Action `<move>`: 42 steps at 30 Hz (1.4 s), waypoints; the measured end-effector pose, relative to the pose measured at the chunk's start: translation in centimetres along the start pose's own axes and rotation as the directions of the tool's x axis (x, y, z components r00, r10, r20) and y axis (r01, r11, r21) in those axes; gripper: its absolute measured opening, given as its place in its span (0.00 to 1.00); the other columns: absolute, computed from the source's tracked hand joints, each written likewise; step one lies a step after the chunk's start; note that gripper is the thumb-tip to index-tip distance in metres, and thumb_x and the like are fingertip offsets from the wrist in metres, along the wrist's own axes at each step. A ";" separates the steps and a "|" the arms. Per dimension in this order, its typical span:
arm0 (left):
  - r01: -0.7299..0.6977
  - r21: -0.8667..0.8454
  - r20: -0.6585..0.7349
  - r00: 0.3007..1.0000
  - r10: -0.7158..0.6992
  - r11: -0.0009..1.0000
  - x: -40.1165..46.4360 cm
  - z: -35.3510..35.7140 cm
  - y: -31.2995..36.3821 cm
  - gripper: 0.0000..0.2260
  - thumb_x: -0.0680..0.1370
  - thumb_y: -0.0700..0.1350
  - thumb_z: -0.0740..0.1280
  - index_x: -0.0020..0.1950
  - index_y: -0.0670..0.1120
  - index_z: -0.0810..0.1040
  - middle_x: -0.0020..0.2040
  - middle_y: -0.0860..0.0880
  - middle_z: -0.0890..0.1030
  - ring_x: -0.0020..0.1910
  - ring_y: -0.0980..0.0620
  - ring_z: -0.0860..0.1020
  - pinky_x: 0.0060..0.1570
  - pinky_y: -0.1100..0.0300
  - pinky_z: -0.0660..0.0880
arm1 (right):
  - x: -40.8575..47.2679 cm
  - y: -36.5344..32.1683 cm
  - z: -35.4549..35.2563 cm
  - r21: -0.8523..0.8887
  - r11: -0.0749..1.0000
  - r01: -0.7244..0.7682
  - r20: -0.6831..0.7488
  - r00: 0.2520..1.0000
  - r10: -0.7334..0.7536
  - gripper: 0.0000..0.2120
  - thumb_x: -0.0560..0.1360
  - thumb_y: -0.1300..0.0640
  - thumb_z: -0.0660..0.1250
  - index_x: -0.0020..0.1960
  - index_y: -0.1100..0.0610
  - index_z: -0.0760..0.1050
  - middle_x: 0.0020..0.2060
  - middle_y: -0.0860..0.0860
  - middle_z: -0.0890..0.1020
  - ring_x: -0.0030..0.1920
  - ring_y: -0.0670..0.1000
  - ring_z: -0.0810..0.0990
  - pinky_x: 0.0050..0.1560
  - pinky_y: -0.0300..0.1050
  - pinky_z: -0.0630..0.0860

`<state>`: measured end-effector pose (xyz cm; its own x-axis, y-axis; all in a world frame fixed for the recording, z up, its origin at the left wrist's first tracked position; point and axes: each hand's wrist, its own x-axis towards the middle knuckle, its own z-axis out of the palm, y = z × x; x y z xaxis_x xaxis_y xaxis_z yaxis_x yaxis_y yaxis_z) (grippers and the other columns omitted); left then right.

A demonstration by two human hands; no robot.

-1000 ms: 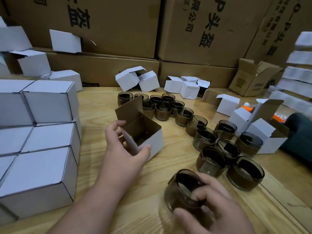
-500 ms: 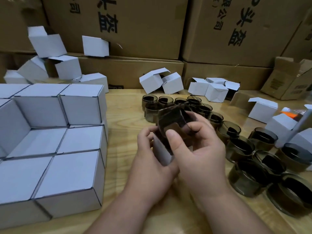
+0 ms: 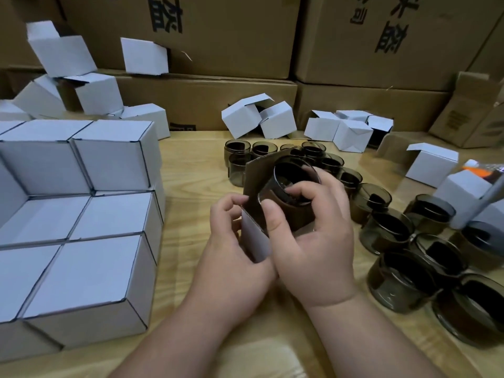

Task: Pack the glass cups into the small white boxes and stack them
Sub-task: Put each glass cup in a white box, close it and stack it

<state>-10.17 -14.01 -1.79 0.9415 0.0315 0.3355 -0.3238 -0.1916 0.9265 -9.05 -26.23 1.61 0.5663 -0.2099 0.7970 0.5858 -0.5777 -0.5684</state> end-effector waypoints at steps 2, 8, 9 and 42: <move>-0.004 -0.009 -0.004 1.000 0.004 1.000 0.0 0.0 0.3 0.36 0.62 0.57 0.76 0.64 0.70 0.61 0.58 0.60 0.79 0.46 0.58 0.82 0.42 0.63 0.78 | 0.1 0.2 0.0 -0.055 0.997 -0.050 -0.004 0.999 0.050 0.16 0.72 0.45 0.70 0.48 0.57 0.80 0.60 0.54 0.77 0.63 0.57 0.77 0.63 0.64 0.74; 0.003 -0.010 0.001 1.000 -0.003 1.000 -0.1 0.0 0.5 0.36 0.62 0.56 0.76 0.63 0.72 0.61 0.59 0.62 0.79 0.55 0.59 0.82 0.47 0.61 0.81 | 0.5 0.6 -0.3 -0.074 0.995 -0.072 0.069 0.995 0.077 0.17 0.70 0.40 0.70 0.41 0.55 0.79 0.52 0.49 0.73 0.57 0.55 0.76 0.57 0.59 0.76; 0.009 -0.014 0.003 1.000 -0.009 1.000 -0.2 -0.1 0.6 0.37 0.61 0.56 0.76 0.63 0.72 0.61 0.60 0.61 0.79 0.55 0.59 0.82 0.47 0.61 0.81 | 0.5 0.6 -0.3 -0.070 0.995 -0.067 0.084 0.994 0.073 0.16 0.70 0.41 0.70 0.41 0.55 0.79 0.53 0.49 0.73 0.58 0.54 0.76 0.58 0.58 0.76; 0.016 0.065 0.085 0.996 -0.021 0.998 -0.2 -0.1 1.5 0.28 0.68 0.57 0.72 0.60 0.84 0.69 0.75 0.65 0.61 0.73 0.73 0.62 0.67 0.71 0.68 | 0.0 1.4 0.9 0.264 0.849 -0.459 0.150 0.889 0.434 0.10 0.76 0.54 0.61 0.47 0.45 0.82 0.48 0.39 0.84 0.54 0.40 0.81 0.50 0.33 0.75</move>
<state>-10.89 -14.23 -0.47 0.9527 -0.0483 0.2999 -0.3021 -0.2546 0.9187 -7.69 -26.37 0.63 0.8440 -0.3190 0.4312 0.3904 -0.1859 -0.9017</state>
